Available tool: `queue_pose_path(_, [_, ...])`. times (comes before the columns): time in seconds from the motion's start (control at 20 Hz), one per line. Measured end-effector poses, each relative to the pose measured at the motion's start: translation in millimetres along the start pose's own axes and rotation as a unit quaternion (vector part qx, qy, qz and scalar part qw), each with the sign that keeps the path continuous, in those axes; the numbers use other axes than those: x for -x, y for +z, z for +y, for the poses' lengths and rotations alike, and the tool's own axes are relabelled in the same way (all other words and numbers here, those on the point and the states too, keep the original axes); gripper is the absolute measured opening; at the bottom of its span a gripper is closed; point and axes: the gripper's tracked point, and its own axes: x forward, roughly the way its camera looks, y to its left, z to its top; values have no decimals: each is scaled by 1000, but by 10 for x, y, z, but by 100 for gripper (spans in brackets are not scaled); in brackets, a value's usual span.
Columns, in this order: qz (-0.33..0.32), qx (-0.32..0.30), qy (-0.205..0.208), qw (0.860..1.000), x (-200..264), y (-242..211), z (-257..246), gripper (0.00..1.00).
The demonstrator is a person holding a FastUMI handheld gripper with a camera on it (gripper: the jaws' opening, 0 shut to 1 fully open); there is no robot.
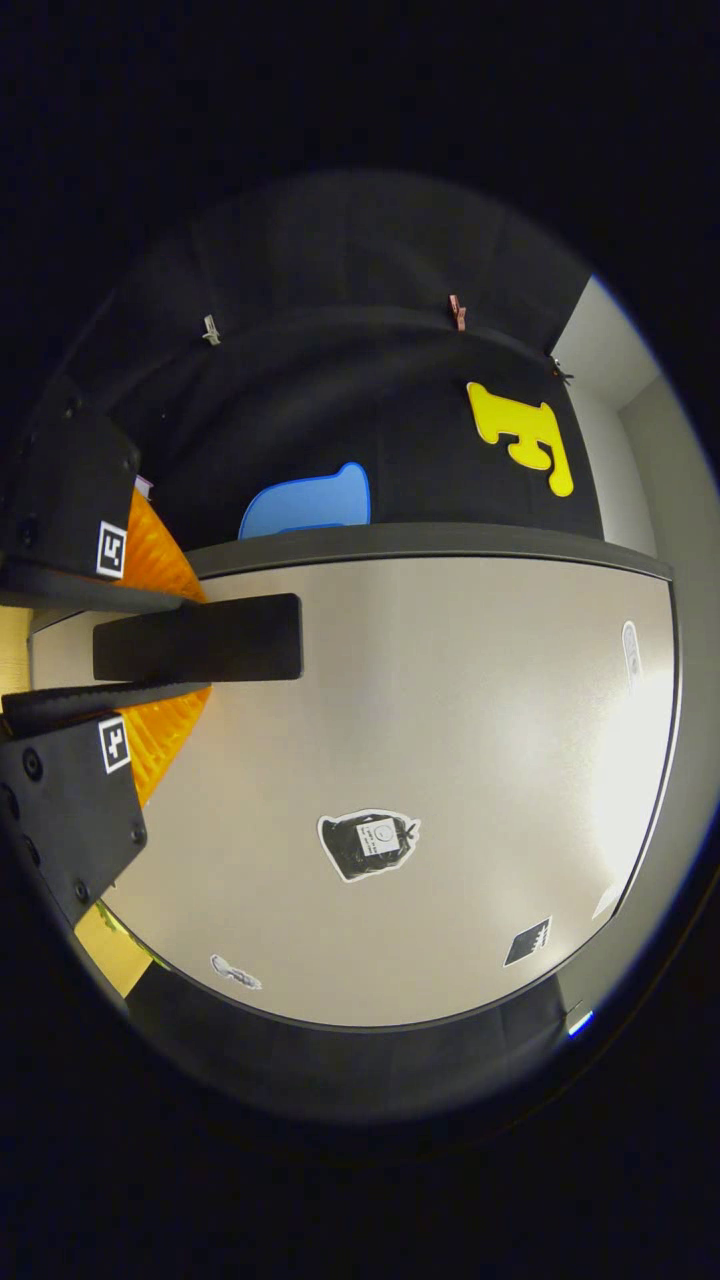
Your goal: Open the shoe cabinet door, grab the shoes and put them into the shoe cabinet, then close the shoe cabinet door.
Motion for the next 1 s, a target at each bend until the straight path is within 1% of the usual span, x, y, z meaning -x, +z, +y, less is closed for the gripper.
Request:
queue_pose_path(0.05, [-1, 6, -2, 1000, -4, -1, 12, 29])
queue_pose_path(0.1, [1, 7, -1, 1000, 12, 0, -1, 29])
queue_pose_path(0.15, [5, 6, 2, 1000, 49, -6, 0, 23])
queue_pose_path(0.3, [3, 6, 17, 1000, 187, 12, 6, 23])
queue_pose_path(0.45, [-7, 6, 26, 1000, 497, 49, -7, 23])
queue_pose_path(0.65, [-7, 2, 43, 999, 901, 42, -145, 23])
queue_pose_path(1.0, [-6, -7, 67, 998, 1441, 62, -450, 23])
